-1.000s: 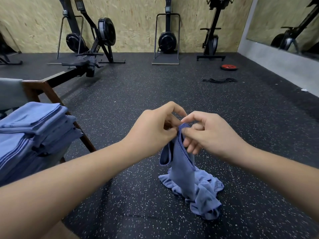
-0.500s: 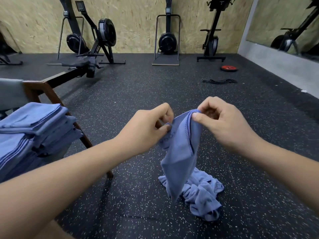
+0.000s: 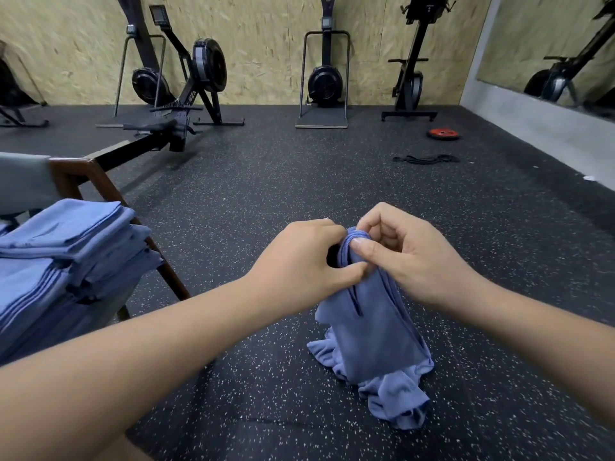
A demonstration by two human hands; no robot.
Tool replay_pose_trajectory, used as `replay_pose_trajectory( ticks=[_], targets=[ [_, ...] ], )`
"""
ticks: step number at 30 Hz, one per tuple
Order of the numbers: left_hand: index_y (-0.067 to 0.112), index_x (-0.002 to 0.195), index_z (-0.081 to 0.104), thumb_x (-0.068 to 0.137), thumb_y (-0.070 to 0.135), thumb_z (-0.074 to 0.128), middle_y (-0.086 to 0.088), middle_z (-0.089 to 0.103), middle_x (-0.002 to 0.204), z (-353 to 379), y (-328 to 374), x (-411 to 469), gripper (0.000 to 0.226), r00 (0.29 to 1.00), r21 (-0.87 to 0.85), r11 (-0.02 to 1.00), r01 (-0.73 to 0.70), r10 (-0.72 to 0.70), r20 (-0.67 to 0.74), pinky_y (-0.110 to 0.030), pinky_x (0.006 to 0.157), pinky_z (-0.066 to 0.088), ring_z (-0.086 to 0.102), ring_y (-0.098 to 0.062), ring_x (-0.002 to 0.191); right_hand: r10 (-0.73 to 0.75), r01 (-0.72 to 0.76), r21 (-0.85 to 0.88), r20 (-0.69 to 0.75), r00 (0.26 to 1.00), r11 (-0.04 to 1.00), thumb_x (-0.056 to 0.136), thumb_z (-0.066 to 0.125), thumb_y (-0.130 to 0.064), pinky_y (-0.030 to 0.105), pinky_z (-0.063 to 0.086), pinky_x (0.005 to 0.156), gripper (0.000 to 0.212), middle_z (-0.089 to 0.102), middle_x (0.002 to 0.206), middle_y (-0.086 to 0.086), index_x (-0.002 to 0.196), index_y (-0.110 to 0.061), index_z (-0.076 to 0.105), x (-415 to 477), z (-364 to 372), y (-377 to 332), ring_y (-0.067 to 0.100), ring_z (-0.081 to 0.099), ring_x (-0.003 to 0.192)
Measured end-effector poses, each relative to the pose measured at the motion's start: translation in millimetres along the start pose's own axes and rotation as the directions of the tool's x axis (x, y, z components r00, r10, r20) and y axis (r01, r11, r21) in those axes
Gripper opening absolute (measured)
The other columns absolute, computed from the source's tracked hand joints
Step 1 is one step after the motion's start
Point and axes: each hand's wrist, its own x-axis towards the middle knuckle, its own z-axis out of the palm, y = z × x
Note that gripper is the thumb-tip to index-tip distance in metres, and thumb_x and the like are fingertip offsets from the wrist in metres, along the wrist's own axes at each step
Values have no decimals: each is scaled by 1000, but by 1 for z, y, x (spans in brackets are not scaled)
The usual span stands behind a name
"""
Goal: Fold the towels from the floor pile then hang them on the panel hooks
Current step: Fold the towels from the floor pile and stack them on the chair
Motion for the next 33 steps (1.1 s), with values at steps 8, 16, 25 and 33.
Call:
replay_pose_trajectory(
  ticks=[8,16,25,33],
  targets=[
    [16,70,60,85,37,55,3,59,69,-12,-23,6,26,997,114,993,5,-13,72,-37,69,49,55,-18,66,24,-26,-88,-23,999,996,104,69,-21,48,50,75,8,67,87,11,98,-20,66,1,-17,8,33,60,79],
    [29,95,82,97,56,68,15,73,96,-33,-56,5,30,972,-49,999,-1,13,233,-30,83,53,69,-5,90,54,-60,-151,-47,997,987,103,70,-24,47,51,78,6,70,88,6,98,-23,67,0,-30,15,34,62,84],
    [29,92,84,87,33,88,13,77,87,-46,-55,7,7,997,-86,996,10,-4,72,-30,78,54,71,-7,82,67,-78,-197,-63,996,977,104,67,-27,34,43,71,9,65,83,3,97,-23,63,1,-33,11,18,52,71],
    [32,111,71,86,26,90,10,74,84,-48,-44,3,32,997,-235,970,64,-55,45,-17,70,47,66,-9,74,176,-176,-162,-16,984,971,96,77,-28,45,52,84,11,73,91,0,96,-27,66,1,-30,15,26,65,86]
  ],
)
